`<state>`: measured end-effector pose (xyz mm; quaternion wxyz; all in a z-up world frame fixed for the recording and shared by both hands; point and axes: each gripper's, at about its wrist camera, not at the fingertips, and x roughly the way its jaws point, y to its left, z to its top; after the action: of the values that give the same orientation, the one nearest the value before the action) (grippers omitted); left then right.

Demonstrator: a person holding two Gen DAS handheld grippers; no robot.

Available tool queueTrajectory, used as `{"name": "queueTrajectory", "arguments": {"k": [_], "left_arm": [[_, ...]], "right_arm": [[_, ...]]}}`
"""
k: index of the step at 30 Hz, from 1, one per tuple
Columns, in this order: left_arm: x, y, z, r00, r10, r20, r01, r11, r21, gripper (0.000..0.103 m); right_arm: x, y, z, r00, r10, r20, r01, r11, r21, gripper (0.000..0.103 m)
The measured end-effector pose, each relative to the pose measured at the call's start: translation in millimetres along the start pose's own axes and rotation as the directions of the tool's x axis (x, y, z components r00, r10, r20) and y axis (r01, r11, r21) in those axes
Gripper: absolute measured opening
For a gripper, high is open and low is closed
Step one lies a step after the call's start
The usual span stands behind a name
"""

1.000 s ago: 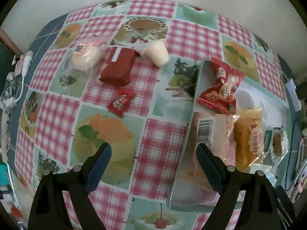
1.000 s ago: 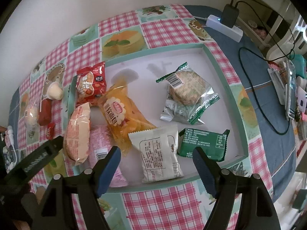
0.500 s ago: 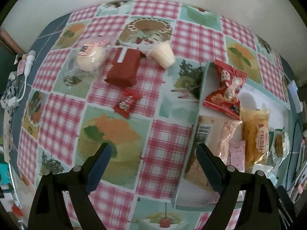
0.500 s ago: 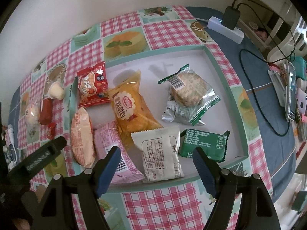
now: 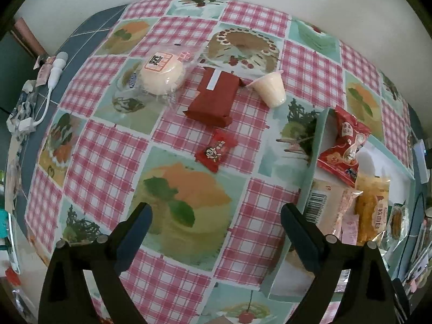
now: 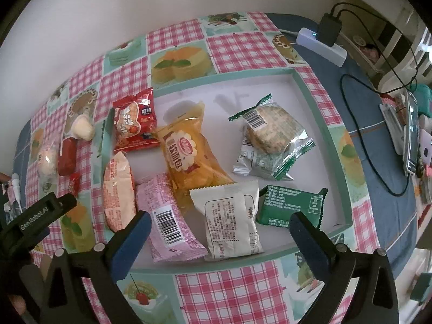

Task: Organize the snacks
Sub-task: 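Move both tools back over the snack pile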

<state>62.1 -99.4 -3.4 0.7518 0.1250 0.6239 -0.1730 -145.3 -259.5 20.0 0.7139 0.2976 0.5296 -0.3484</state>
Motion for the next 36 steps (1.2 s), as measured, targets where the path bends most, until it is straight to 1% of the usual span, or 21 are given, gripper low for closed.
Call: {"name": "queueTrajectory", "arguments": {"k": [2,6,9,11,14,16,20,25,28,32,35,36], "left_arm": [[-5,0,-1,1.000,-0.003,0.009,0.003,1.000,-0.002,0.096],[-19,5,2,0.998,0.013,0.056,-0.013,1.000,-0.007,0.096],[-27,16,6,0.994,0.044,0.099,-0.043,0.999,-0.017,0.096],[-29,25,7,0.991,0.068,0.114,-0.065,0.997,-0.028,0.096],[-29,48,11,0.985,0.118,0.124,-0.109,0.991,-0.077,0.096],[-28,63,12,0.983,0.137,0.123,-0.123,0.986,-0.115,0.096],[-29,98,15,0.979,0.161,0.125,-0.135,0.971,-0.197,0.096],[-31,125,17,0.970,0.189,0.150,-0.146,0.955,-0.258,0.096],[-30,137,19,0.972,0.183,0.149,-0.135,0.949,-0.284,0.096],[-27,145,21,0.975,0.164,0.152,-0.115,0.950,-0.289,0.096],[-25,150,24,0.978,0.132,0.162,-0.080,0.952,-0.294,0.096],[-24,152,26,0.980,0.111,0.166,-0.058,0.954,-0.295,0.096]], "right_arm": [[-1,1,0,1.000,0.001,0.004,-0.001,1.000,-0.003,0.103],[-13,8,1,0.998,0.020,0.053,-0.019,1.000,-0.017,0.103],[-23,20,0,0.994,0.061,0.093,-0.057,0.998,-0.041,0.103],[-25,29,-1,0.992,0.077,0.097,-0.072,0.996,-0.054,0.103],[-23,50,-6,0.992,0.093,0.090,-0.084,0.992,-0.098,0.103],[-23,62,-8,0.991,0.099,0.089,-0.088,0.988,-0.124,0.103],[-23,83,-12,0.988,0.125,0.086,-0.110,0.982,-0.154,0.103],[-21,105,-16,0.985,0.145,0.089,-0.127,0.975,-0.180,0.103],[-20,114,-17,0.983,0.160,0.094,-0.140,0.972,-0.189,0.103],[-17,122,-15,0.980,0.171,0.102,-0.148,0.969,-0.199,0.103],[-14,126,-13,0.978,0.179,0.104,-0.156,0.967,-0.201,0.103],[-12,127,-12,0.978,0.183,0.103,-0.160,0.967,-0.200,0.103]]}}
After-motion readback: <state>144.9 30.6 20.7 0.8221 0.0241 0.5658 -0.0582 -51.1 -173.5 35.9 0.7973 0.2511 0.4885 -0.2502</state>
